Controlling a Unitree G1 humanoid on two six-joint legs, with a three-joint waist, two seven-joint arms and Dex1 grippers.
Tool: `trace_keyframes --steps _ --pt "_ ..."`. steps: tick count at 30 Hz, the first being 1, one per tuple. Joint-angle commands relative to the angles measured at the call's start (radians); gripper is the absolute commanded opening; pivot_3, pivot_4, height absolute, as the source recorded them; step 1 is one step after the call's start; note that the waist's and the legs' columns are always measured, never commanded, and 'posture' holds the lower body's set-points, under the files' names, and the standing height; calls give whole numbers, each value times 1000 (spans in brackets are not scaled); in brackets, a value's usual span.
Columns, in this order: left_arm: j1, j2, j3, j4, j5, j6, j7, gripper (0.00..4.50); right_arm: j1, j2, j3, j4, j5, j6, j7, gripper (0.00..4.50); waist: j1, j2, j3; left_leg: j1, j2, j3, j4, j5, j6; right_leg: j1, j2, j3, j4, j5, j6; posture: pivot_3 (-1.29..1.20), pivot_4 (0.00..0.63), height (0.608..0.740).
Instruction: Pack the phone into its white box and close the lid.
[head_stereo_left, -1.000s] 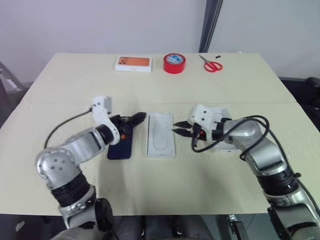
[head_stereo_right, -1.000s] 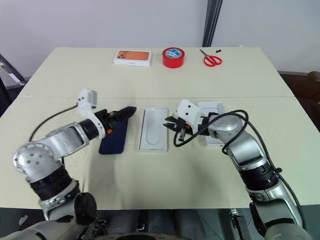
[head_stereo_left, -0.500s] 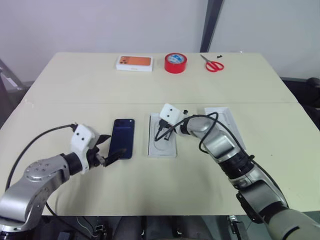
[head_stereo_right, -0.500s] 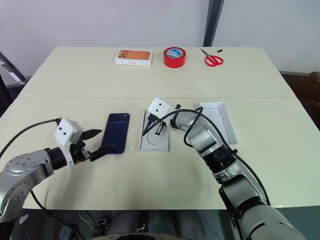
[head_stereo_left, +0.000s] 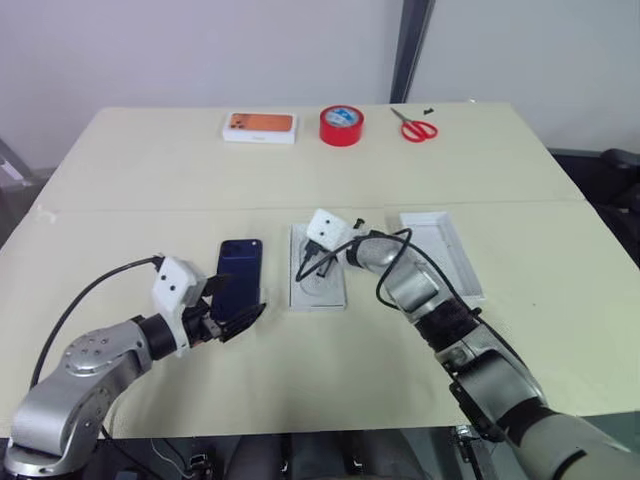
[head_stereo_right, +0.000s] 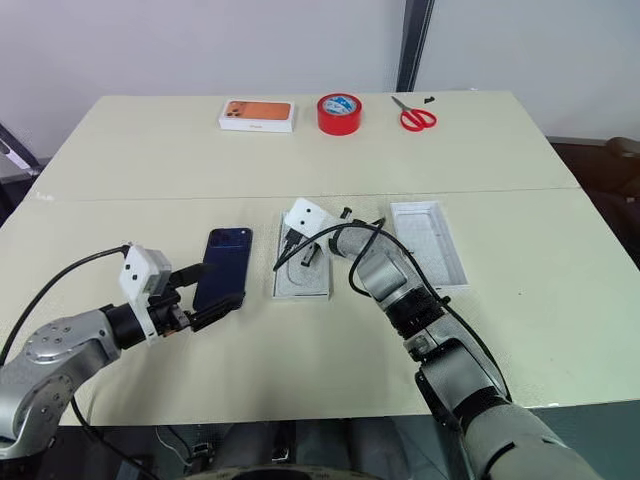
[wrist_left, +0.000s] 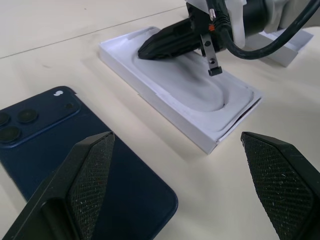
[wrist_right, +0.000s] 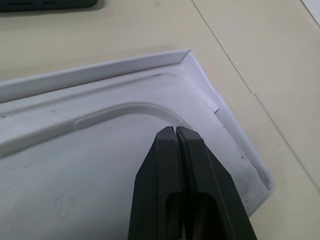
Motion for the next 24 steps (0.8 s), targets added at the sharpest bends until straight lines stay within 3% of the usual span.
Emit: trace_keyframes --steps 1,6,11,17,24 --pt "0 -6 2 -39 -13 -10 9 4263 20 -36 -45 -151 36 44 62 81 1 0 0 0 0 0 0 0 0 0 0 0 0 0 0 0 150 729" --pt "8 -1 25 -41 -25 -10 1 4263 109 -186 -29 -428 106 150 257 81 5 0 0 0 0 0 0 0 1 1 0 -1 -1 0 0 0 150 729" --pt "5 9 23 -21 -16 -23 -7 4263 187 -281 30 -552 106 170 334 81 -1 0 0 1 0 -1 0 -1 1 1 0 -1 -1 0 0 0 150 729" --pt "-11 7 15 -8 -10 -24 1 4263 197 -269 46 -536 73 149 297 81 3 0 0 1 0 0 0 -1 1 1 -1 -1 -1 0 0 0 150 729" --pt "-35 -3 83 28 -56 54 81 4263 175 -277 -91 -619 187 176 323 81 4 0 0 1 0 0 0 -1 1 1 -1 -1 -1 0 0 0 150 729"
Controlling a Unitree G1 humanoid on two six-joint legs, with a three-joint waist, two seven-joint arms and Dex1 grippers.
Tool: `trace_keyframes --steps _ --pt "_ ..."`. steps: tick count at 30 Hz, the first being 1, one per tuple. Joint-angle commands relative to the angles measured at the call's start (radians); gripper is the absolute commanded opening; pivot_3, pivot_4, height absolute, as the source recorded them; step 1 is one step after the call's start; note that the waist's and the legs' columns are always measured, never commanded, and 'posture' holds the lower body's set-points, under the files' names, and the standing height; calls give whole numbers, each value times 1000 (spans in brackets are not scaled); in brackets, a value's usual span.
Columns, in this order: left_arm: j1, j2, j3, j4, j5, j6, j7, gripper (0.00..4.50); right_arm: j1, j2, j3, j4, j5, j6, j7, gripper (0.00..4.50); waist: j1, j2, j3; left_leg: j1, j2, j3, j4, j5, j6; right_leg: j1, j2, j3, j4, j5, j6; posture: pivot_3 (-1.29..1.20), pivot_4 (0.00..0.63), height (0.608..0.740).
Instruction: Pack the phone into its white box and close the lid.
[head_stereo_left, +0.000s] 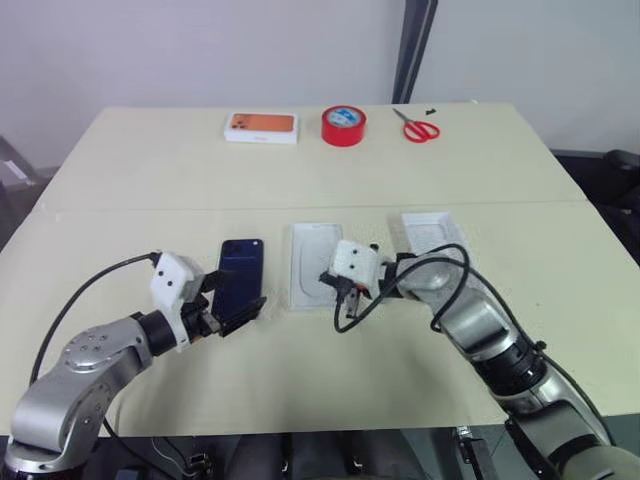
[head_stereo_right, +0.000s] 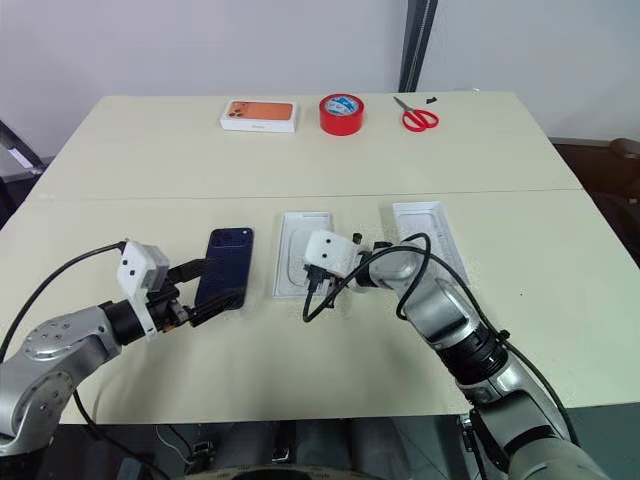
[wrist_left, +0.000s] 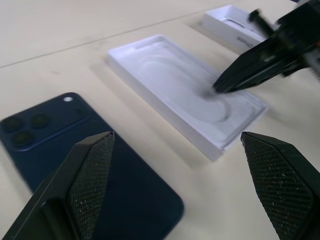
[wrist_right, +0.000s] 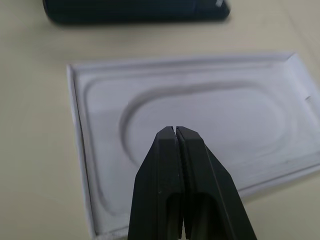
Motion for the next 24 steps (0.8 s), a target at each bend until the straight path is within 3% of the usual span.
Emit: trace_keyframes --steps 1,8,15,19,24 --pt "-13 -3 71 20 -37 44 51 4263 -19 -25 -75 -68 48 0 15 81 0 0 0 0 0 0 0 0 0 0 0 0 0 0 0 0 150 729" --pt "-45 -36 165 76 -122 151 153 4263 -10 -39 -69 -69 67 -20 18 81 -2 0 0 0 0 0 0 0 0 0 0 0 0 0 0 0 150 729" --pt "-148 -60 258 190 -183 339 351 4381 -109 119 35 -2 5 22 -77 23 -3 0 0 0 0 0 0 0 0 -1 0 0 2 0 0 0 150 729" --pt "-263 -84 313 263 -278 524 462 4381 -206 237 129 137 -54 76 -135 23 0 -2 -1 -1 0 -1 3 0 0 -1 0 -2 3 0 0 0 150 729" --pt "-341 -111 320 293 -328 700 529 4381 -296 304 226 274 -124 140 -145 23 0 -2 -1 -1 0 -1 4 0 0 -1 0 -3 4 0 0 0 150 729"
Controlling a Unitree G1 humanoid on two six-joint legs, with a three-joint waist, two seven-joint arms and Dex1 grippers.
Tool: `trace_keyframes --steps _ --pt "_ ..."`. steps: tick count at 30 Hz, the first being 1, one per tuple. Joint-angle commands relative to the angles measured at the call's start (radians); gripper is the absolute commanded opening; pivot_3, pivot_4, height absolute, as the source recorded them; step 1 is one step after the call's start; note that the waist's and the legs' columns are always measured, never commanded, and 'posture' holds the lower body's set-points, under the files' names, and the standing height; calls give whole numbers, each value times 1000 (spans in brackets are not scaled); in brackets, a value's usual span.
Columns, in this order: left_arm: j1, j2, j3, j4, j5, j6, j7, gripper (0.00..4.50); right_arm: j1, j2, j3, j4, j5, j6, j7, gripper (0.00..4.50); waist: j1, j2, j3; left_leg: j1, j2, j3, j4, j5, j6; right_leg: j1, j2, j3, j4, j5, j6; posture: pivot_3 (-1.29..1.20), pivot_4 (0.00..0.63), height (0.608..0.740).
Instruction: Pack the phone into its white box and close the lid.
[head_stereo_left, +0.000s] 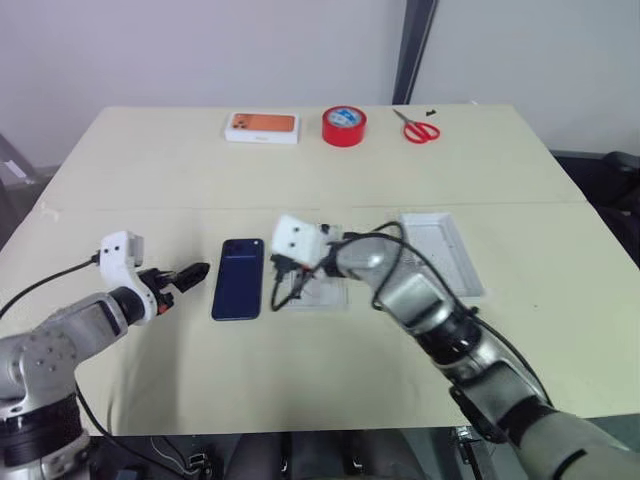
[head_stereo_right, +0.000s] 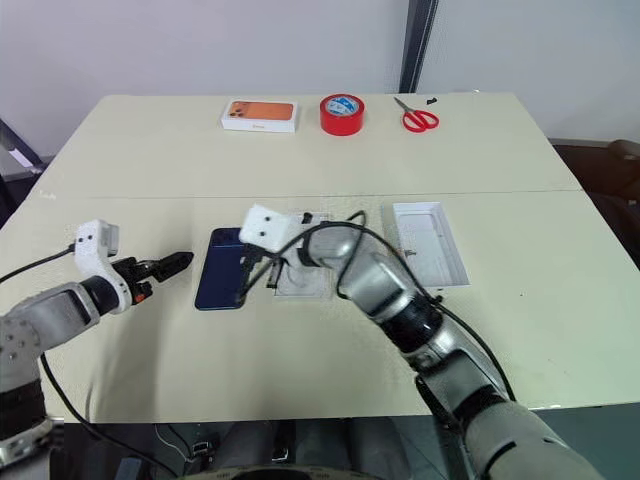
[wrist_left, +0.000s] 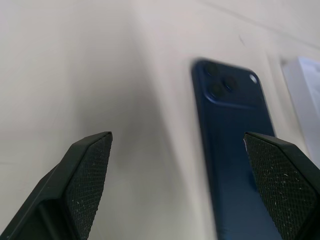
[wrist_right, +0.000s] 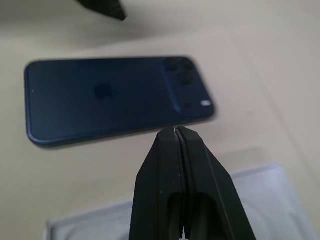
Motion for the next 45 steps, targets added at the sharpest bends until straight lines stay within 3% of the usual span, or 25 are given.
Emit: trace_keyframes --steps 1,12,20,30,41,43,45 --pt "-35 -18 19 -2 -40 93 36 4381 -50 22 42 45 -44 27 -4 23 -1 0 0 0 0 0 0 0 0 0 0 0 0 0 0 0 150 729" --pt "-80 -122 -27 -15 -31 253 43 4381 -80 28 164 115 -138 11 41 23 2 0 -1 0 -2 0 0 2 -4 0 -2 -1 1 0 0 0 150 729" --pt "-97 -225 -52 -32 -42 291 52 4381 -64 13 150 73 -155 8 71 23 8 0 -2 1 -3 0 0 2 -4 1 -3 -2 1 0 0 0 150 729" --pt "-134 -342 49 31 -137 291 113 4381 -41 -1 138 55 -160 2 75 23 29 0 -2 1 -3 0 1 2 -4 2 -4 -3 -2 0 0 0 150 729" --pt "-151 -344 103 75 -201 291 224 4381 -30 8 131 55 -167 0 69 23 26 0 -2 1 -3 -1 1 2 -4 3 -4 -4 -2 0 0 0 150 729" --pt "-157 -338 123 79 -209 291 236 3873 -29 8 129 51 -169 1 70 0 24 0 -2 1 -3 -1 1 2 -4 2 -4 -4 -2 0 0 0 150 729" --pt "-162 -335 138 83 -218 291 247 3080 -29 7 128 47 -170 2 71 0 23 0 -2 1 -3 -1 1 2 -5 2 -4 -4 -2 0 0 0 150 729"
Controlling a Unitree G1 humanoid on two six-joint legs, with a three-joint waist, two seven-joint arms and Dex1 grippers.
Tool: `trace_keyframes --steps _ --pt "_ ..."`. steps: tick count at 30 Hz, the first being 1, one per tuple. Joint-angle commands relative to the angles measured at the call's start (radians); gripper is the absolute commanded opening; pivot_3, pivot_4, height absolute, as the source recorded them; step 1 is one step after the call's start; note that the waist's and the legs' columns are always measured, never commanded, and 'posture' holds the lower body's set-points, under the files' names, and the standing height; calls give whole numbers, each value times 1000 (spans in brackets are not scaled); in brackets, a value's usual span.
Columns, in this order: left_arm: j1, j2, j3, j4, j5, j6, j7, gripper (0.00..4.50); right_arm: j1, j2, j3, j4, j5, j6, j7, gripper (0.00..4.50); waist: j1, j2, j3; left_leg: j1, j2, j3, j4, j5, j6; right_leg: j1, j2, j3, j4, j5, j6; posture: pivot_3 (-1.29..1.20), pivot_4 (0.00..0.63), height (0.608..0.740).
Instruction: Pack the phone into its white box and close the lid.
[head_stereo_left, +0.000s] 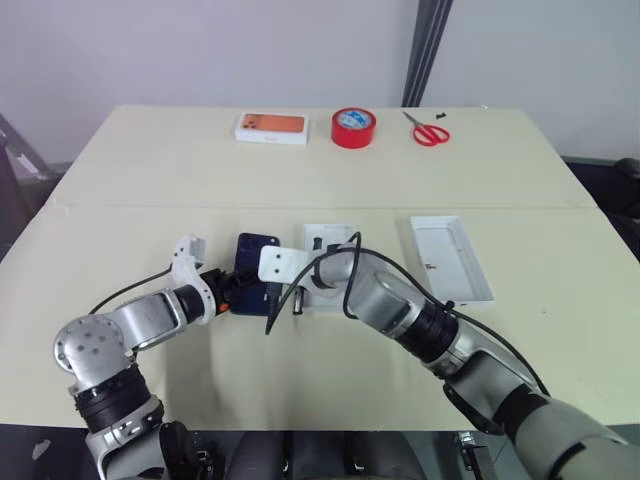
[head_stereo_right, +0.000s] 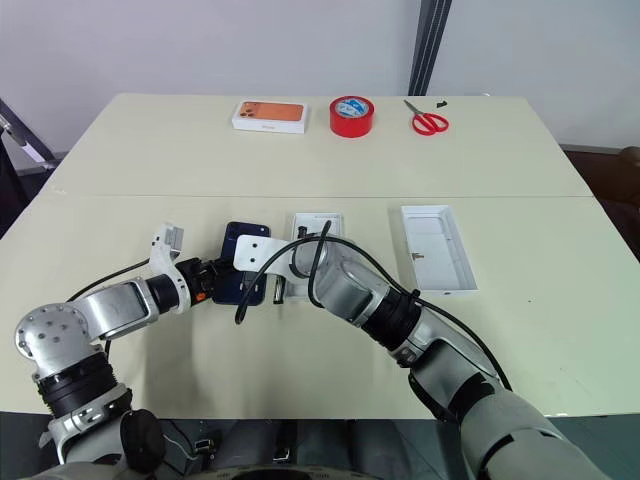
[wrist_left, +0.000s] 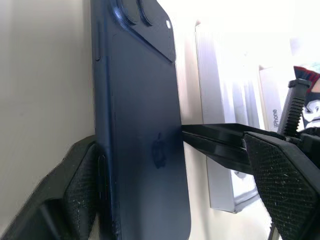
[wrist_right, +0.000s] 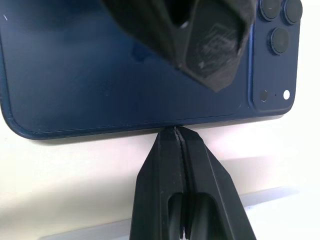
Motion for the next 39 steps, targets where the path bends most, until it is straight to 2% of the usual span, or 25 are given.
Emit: trace_keyframes --steps 1,4,13,14,15,16,22,27,32,39 --pt "-6 1 17 12 -32 22 19 2575 3 9 -12 -36 1 -10 6 0 0 0 0 0 0 0 0 0 0 0 0 0 0 0 0 0 150 729" --pt "-10 2 28 20 -49 22 36 1082 -1 8 -17 -43 1 -7 8 0 0 -1 0 -1 0 0 0 0 0 -1 0 0 0 0 0 0 150 729" --pt "-13 -58 114 51 -161 -7 137 1082 -13 -2 -39 -89 1 11 18 0 -2 -1 1 -1 0 0 -1 0 -1 -1 0 -1 0 0 0 0 150 729" --pt "-10 -61 115 50 -180 -16 150 541 -14 -7 -45 -104 4 16 21 0 -1 -1 1 -1 0 0 0 0 -1 -1 0 -1 0 0 0 0 150 729" --pt "-5 -61 113 50 -206 -29 165 185 -15 -12 -53 -120 8 22 25 0 -1 -1 1 -1 0 0 0 0 -1 -1 0 -1 0 0 0 0 150 729" --pt "0 -59 110 51 -241 -48 182 56 -17 -21 -63 -141 13 30 32 0 -2 -1 1 -1 0 0 0 0 -1 -1 0 -1 0 0 0 0 150 729" --pt "36 -17 32 36 -530 -254 316 56 18 -126 -245 -386 166 98 144 0 5 -2 2 -2 1 -1 -1 -1 2 -2 -1 -2 -1 0 0 0 150 729" --pt "43 0 -171 -6 -696 -421 440 56 98 -286 -422 -488 301 73 221 0 7 -2 2 -2 0 -6 -1 -4 5 3 -3 -8 -6 0 0 0 150 729" --pt "31 -20 -388 -5 -690 -511 479 56 199 -391 -518 -479 364 -21 227 0 1 -1 2 -2 -1 -6 -1 -4 6 4 -4 -9 -6 0 0 0 150 729" --pt "3 -28 -529 61 -608 -582 448 56 272 -433 -528 -474 376 -45 185 0 5 1 4 -2 0 -6 -1 -1 3 2 -1 -9 -3 0 0 0 150 729"
